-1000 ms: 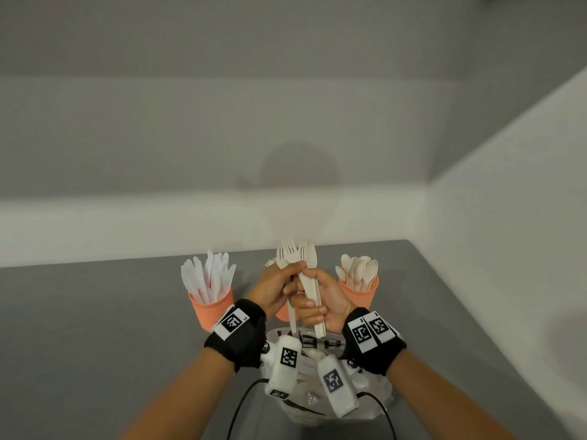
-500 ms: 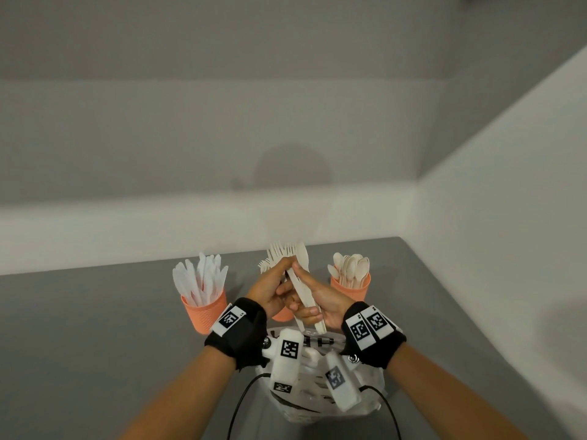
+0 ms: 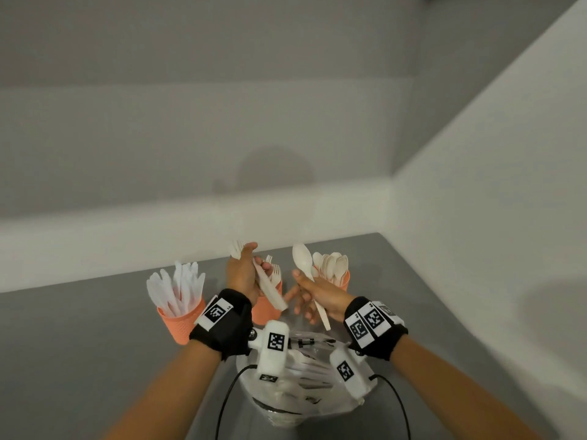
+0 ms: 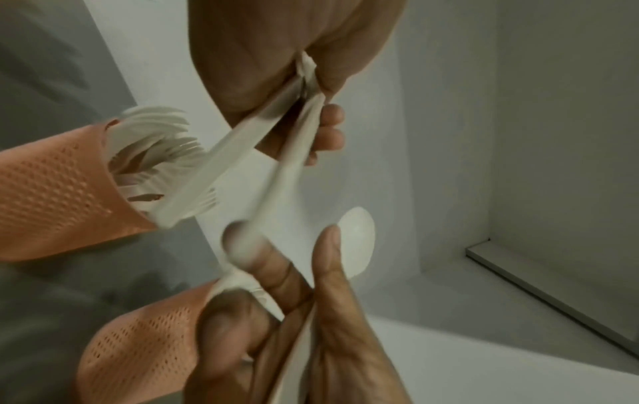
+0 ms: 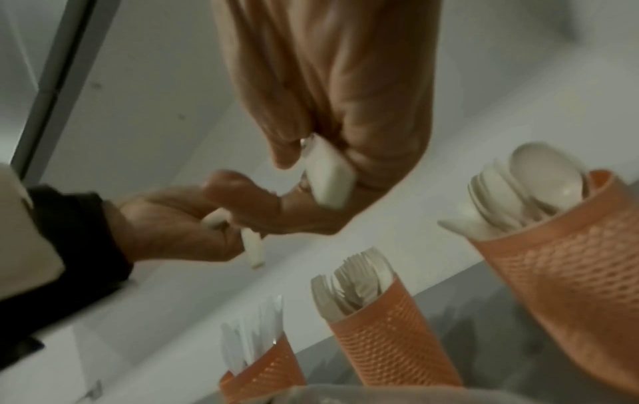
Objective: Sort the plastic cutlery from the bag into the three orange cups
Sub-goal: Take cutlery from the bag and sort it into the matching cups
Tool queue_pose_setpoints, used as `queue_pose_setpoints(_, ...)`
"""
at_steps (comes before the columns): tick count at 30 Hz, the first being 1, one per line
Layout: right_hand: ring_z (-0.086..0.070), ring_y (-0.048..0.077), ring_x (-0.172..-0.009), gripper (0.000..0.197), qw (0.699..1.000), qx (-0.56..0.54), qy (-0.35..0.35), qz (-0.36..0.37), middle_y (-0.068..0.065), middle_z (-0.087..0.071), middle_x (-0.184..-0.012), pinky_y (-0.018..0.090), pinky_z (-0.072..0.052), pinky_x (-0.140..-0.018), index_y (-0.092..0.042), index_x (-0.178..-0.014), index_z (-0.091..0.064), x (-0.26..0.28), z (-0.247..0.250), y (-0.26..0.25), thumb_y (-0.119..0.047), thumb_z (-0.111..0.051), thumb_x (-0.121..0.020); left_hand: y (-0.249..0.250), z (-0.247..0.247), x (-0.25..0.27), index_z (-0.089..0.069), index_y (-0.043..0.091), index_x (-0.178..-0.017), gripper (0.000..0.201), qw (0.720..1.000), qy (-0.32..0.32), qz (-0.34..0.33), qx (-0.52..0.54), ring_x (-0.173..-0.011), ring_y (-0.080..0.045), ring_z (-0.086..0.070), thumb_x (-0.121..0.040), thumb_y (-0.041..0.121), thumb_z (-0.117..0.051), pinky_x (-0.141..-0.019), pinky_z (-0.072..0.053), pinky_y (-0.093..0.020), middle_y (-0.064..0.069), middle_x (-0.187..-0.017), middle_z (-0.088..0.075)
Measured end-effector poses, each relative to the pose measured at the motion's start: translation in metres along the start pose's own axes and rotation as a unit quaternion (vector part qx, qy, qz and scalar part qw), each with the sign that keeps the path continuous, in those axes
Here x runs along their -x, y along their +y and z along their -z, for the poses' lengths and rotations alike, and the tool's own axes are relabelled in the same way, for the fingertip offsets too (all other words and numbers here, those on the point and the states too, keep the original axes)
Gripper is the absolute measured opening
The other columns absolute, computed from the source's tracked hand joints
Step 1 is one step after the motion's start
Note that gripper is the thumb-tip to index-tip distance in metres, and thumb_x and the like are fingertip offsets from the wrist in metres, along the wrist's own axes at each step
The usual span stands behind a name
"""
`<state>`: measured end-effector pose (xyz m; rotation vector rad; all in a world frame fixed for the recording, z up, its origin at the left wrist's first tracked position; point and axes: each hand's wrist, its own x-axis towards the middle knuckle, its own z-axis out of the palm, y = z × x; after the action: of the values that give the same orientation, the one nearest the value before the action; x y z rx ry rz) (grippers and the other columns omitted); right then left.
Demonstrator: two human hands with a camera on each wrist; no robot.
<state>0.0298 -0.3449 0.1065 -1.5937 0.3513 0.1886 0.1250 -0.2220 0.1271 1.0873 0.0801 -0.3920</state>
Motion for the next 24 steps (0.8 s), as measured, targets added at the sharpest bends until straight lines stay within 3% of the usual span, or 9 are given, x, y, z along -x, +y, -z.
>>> queue_pose_setpoints(3, -0.028, 0.002, -0.028, 0.057, 1.000, 0.019, 0.008, -0.006, -0.007, -0.047, -0.044, 0.012, -0.022, -0.029, -0.012, -0.077, -0.063, 0.000, 0.012, 0.000, -0.056, -0.031, -0.095, 0.002, -0.008, 0.002, -0.048, 0.016, -0.076, 0.018, 0.995, -0.026, -0.031, -0.087, -0.030, -0.005, -0.031, -0.093, 0.018, -0.052, -0.033, -0.030, -0.015, 0.006, -0.042, -0.035)
queue_pose_setpoints(7, -0.023, 0.001, -0.025, 0.058, 0.998, -0.008, -0.052, -0.021, -0.007, -0.039, -0.043, 0.010, -0.015, -0.027, -0.010, -0.074, -0.061, 0.000, 0.023, -0.007, -0.056, -0.030, -0.094, -0.006, -0.020, 0.009, -0.051, 0.018, -0.071, 0.021, 0.961, -0.145, -0.053, -0.231, -0.032, -0.005, -0.024, -0.087, 0.025, -0.062, -0.034, -0.022, -0.016, 0.010, -0.040, -0.031)
queue_pose_setpoints(9, -0.023, 0.001, -0.025, 0.057, 0.997, 0.002, -0.074, -0.027, -0.007, -0.041, -0.043, 0.011, -0.014, -0.029, -0.011, -0.075, -0.062, -0.001, 0.025, -0.009, -0.056, -0.032, -0.094, -0.012, -0.027, 0.012, -0.049, 0.013, -0.068, 0.025, 0.942, -0.153, -0.079, -0.287, -0.030, -0.005, -0.026, -0.087, 0.023, -0.063, -0.034, -0.022, -0.015, 0.010, -0.035, -0.033)
queue_pose_setpoints(12, -0.037, 0.003, -0.029, 0.039, 1.000, 0.002, -0.028, 0.012, -0.005, -0.050, -0.046, 0.013, -0.025, -0.031, -0.015, -0.080, -0.062, -0.005, 0.026, -0.010, -0.045, -0.042, -0.095, -0.017, -0.035, 0.013, -0.052, 0.010, -0.067, 0.022, 0.934, -0.121, -0.135, -0.307, -0.028, -0.001, -0.037, -0.087, 0.013, -0.061, -0.034, -0.028, -0.012, 0.010, -0.034, -0.043)
queue_pose_setpoints(15, -0.059, 0.003, -0.047, 0.012, 0.988, -0.020, 0.072, 0.132, -0.003, -0.060, -0.055, 0.014, -0.047, -0.052, -0.017, -0.086, -0.055, -0.010, 0.030, -0.011, -0.015, -0.048, -0.096, -0.021, -0.041, 0.011, -0.059, 0.009, -0.079, 0.009, 0.927, -0.109, -0.181, -0.310, -0.041, -0.001, -0.045, -0.087, 0.010, -0.059, -0.041, -0.033, -0.011, 0.008, -0.052, -0.052)
queue_pose_setpoints(17, -0.060, -0.003, -0.051, 0.019, 0.979, 0.003, 0.093, 0.183, 0.001, -0.062, -0.063, 0.010, -0.045, -0.059, -0.017, -0.086, -0.054, -0.011, 0.035, -0.014, -0.004, -0.044, -0.096, -0.023, -0.043, 0.010, -0.060, 0.008, -0.085, 0.005, 0.924, -0.121, -0.186, -0.312, -0.047, -0.003, -0.045, -0.089, 0.012, -0.058, -0.045, -0.034, -0.014, 0.006, -0.057, -0.052)
queue_pose_setpoints(19, -0.059, -0.004, -0.049, 0.021, 0.975, 0.020, 0.098, 0.196, 0.002, -0.062, -0.066, 0.008, -0.045, -0.055, -0.017, -0.085, -0.053, -0.013, 0.041, -0.016, -0.002, -0.043, -0.096, -0.024, -0.042, 0.007, -0.058, 0.012, -0.076, 0.014, 0.927, -0.141, -0.169, -0.305, -0.042, -0.005, -0.040, -0.090, 0.017, -0.058, -0.044, -0.034, -0.017, 0.008, -0.050, -0.048)
queue_pose_setpoints(21, -0.061, -0.002, -0.049, 0.019, 0.973, 0.019, 0.125, 0.195, 0.000, -0.064, -0.066, 0.011, -0.049, -0.055, -0.014, -0.087, -0.052, -0.015, 0.050, -0.016, 0.000, -0.042, -0.096, -0.022, -0.038, 0.003, -0.053, 0.016, -0.068, 0.025, 0.941, -0.137, -0.141, -0.277, -0.039, -0.006, -0.037, -0.092, 0.021, -0.056, -0.044, -0.034, -0.021, 0.008, -0.046, -0.042)
queue_pose_setpoints(24, -0.066, 0.004, -0.058, 0.023, 0.961, -0.004, 0.195, 0.195, 0.007, -0.066, -0.076, 0.020, -0.054, -0.062, -0.016, -0.087, -0.049, -0.021, 0.072, -0.012, 0.003, -0.040, -0.094, -0.014, -0.027, -0.010, -0.050, 0.015, -0.072, 0.023, 0.964, -0.086, -0.130, -0.214, -0.037, -0.006, -0.039, -0.095, 0.016, -0.046, -0.051, -0.036, -0.024, 0.008, -0.043, -0.044)
